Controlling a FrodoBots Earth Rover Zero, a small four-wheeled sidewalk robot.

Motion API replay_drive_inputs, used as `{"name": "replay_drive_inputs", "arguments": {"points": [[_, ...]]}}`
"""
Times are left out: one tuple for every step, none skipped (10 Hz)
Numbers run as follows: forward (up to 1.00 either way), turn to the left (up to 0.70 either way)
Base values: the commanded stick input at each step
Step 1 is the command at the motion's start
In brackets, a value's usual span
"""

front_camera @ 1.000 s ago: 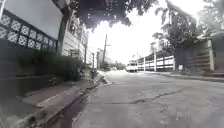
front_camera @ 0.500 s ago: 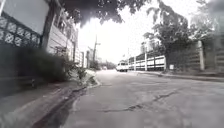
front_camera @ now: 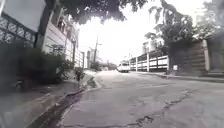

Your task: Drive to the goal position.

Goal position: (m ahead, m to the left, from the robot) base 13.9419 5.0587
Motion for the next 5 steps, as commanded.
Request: {"name": "replay_drive_inputs", "arguments": {"points": [[0.7,0.0],[0.7,0.0],[0.7,-0.11],[0.7,-0.32],[0.7,-0.02]]}}
